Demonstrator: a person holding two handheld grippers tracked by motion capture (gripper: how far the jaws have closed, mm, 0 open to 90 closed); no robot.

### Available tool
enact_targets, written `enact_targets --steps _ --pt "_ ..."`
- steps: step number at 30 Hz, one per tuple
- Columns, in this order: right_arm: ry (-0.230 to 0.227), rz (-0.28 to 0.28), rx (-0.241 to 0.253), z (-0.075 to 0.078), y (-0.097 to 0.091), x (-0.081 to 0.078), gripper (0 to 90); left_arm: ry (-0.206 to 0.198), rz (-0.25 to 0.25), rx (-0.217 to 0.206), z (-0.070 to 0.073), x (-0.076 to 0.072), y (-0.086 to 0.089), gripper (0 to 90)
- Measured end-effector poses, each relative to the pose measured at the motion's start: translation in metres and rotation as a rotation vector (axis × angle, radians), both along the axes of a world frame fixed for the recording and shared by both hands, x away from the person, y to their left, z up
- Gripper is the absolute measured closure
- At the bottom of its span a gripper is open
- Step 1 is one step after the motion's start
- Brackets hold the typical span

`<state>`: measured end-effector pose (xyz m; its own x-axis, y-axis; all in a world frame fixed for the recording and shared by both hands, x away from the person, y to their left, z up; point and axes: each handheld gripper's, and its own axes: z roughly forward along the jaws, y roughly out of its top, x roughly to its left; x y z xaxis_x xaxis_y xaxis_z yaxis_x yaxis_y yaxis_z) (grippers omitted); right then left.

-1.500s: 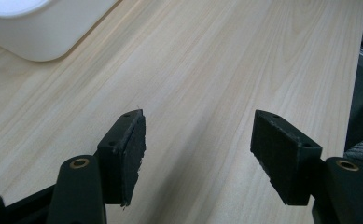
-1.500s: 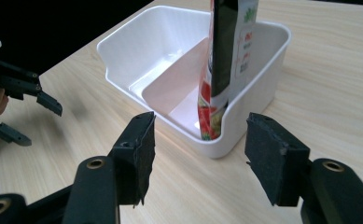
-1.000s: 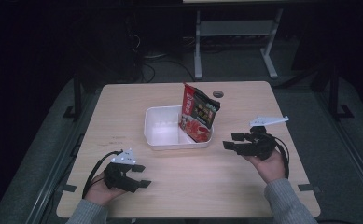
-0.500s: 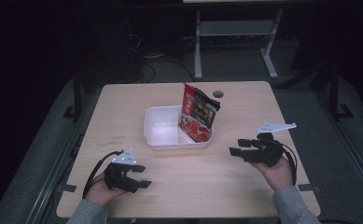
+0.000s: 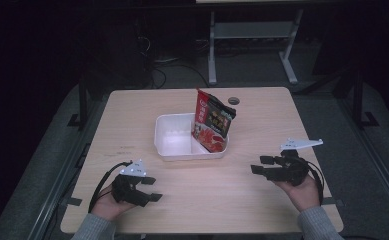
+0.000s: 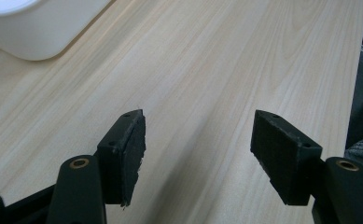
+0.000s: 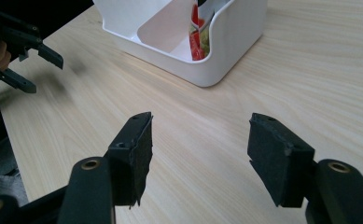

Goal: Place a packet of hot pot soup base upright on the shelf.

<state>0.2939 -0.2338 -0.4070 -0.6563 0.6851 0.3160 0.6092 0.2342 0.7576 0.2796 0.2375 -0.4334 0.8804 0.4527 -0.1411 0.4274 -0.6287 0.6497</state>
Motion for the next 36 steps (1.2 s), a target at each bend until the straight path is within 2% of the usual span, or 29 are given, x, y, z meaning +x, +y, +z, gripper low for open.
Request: enact_targets --steps 23,29,36 --pt "0.042 -0.013 -0.012 -0.019 -0.015 -0.021 34.6 0.001 -0.005 0.008 -0.001 0.000 -0.002 34.1" --pt "0.040 -0.008 -0.014 -0.024 -0.015 -0.027 33.8 0.002 -0.005 0.007 -0.002 0.000 -0.003 33.7" --pt "0.030 0.004 -0.044 -0.033 -0.012 -0.037 30.9 0.013 -0.010 0.015 -0.004 -0.001 -0.005 31.3"
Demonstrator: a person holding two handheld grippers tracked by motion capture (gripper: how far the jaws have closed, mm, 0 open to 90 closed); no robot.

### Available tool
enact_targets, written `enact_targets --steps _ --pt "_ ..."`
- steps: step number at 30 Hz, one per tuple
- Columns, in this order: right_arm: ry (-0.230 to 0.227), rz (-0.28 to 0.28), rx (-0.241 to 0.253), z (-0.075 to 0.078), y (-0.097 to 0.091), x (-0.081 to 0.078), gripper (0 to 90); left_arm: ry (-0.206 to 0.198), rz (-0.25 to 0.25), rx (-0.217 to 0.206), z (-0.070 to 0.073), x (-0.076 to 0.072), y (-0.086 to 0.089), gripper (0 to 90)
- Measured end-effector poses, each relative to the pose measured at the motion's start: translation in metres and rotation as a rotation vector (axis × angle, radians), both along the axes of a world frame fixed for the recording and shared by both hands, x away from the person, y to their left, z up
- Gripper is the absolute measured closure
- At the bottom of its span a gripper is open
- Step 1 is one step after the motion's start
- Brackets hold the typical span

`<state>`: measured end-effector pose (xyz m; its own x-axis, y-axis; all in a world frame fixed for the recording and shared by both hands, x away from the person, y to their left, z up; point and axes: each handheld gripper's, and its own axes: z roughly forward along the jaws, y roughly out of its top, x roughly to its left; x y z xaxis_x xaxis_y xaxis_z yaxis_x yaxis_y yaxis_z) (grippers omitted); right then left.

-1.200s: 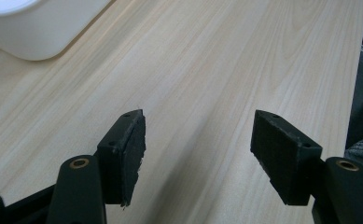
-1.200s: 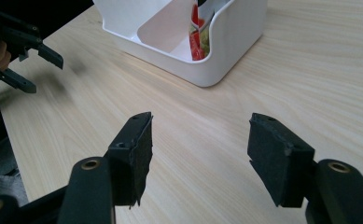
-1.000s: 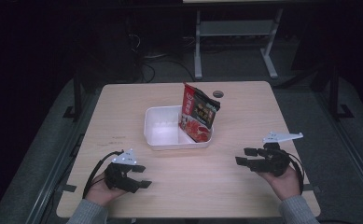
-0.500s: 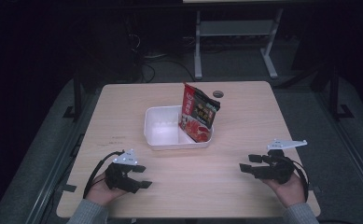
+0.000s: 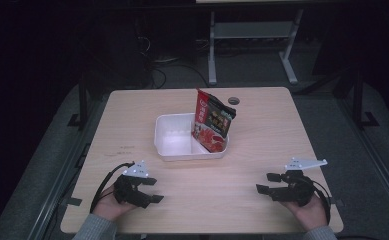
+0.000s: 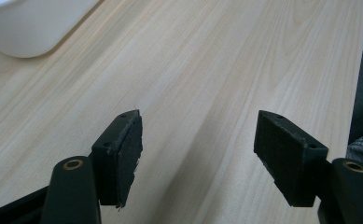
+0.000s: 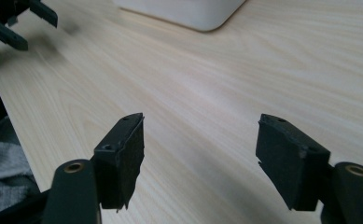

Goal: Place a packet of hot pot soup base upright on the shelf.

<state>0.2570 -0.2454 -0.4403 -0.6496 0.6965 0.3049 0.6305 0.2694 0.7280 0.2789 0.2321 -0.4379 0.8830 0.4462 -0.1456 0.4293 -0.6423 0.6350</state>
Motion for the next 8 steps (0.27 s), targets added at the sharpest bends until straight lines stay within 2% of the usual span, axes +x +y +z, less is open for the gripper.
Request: enact_targets --steps 2,4,5,6,8 --pt "-0.011 0.003 -0.001 -0.005 0.002 -0.005 30.8 0.003 -0.004 0.004 -0.001 0.000 -0.001 31.0" --pt "-0.032 -0.005 0.021 -0.015 0.002 -0.011 31.0 0.006 -0.009 0.013 -0.002 0.000 -0.002 30.5" --pt "-0.018 -0.006 0.036 -0.020 0.002 -0.015 30.9 0.006 -0.009 0.012 -0.002 0.000 -0.002 30.3" --pt "-0.007 0.003 0.037 -0.020 0.002 -0.016 30.3 0.006 -0.011 0.011 -0.002 0.000 -0.003 30.1" --pt "-0.047 0.003 0.034 -0.015 0.004 -0.021 30.2 0.006 -0.012 0.010 -0.002 -0.001 -0.004 29.7"
